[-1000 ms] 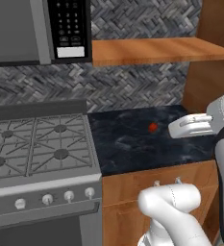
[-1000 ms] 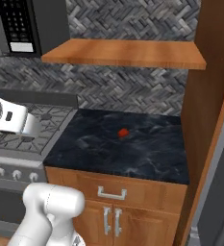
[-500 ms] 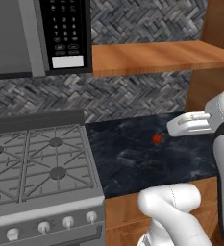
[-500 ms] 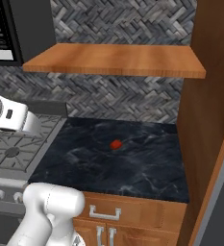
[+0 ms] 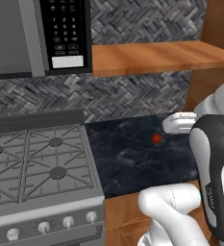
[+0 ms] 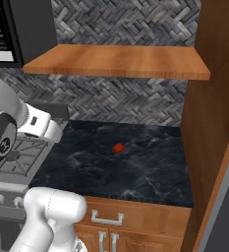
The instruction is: Place the liquor on the top shelf of the fridge to keep it out of children's reach, and place the corn and bell pepper on lower shelves for easy access.
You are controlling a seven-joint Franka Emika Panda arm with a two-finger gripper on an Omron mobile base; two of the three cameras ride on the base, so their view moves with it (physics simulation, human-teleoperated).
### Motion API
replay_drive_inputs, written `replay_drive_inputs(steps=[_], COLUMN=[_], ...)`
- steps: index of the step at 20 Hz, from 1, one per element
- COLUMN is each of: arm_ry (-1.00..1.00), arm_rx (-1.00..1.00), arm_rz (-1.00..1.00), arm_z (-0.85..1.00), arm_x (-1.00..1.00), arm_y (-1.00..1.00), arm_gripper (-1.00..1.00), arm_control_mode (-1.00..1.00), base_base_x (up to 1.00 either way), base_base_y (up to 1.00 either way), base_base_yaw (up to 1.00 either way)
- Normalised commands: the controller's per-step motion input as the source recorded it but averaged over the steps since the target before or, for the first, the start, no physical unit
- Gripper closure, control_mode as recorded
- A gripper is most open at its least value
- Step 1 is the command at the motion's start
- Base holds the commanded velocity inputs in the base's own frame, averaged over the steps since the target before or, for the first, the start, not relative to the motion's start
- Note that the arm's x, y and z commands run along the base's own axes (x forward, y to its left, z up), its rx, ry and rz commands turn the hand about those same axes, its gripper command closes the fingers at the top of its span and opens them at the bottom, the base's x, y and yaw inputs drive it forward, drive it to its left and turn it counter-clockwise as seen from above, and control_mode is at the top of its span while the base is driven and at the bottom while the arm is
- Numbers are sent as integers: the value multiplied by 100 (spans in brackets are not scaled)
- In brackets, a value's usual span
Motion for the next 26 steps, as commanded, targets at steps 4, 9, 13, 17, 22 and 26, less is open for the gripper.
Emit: replay_drive_inputs(steps=[4, 9, 13, 17, 22, 26], arm_ry=[8, 19, 26, 20, 15, 11], arm_rx=[0, 0, 0, 0, 0, 0], arm_rz=[-21, -17, -14, -12, -13, -11], arm_z=[-64, -56, -44, -39, -33, -29], arm_x=[74, 72, 66, 61, 51, 42], arm_y=[-54, -56, -52, -45, -34, -14], arm_gripper=[-100, -100, -100, -100, -100, -100], arm_control_mode=[-100, -100, -100, -100, -100, -100], base_base_x=[0, 0, 0, 0, 0, 0], base_base_y=[0, 0, 0, 0, 0, 0], base_base_yaw=[0, 0, 0, 0, 0, 0])
